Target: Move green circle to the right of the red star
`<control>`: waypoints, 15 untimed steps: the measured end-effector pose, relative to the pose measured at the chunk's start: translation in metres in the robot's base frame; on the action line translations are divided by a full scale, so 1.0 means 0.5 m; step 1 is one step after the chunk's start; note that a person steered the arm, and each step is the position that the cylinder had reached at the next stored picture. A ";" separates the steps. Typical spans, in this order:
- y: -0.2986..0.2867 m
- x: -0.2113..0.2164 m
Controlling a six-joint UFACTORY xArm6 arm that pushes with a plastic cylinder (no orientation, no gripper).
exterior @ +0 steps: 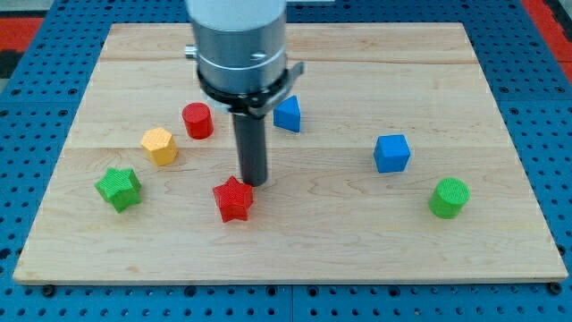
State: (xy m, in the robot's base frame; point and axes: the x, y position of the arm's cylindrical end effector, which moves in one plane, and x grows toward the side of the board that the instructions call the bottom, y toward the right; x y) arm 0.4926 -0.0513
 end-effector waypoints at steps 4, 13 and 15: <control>0.078 0.042; 0.554 0.050; 0.424 0.050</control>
State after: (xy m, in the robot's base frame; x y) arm 0.5178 0.1606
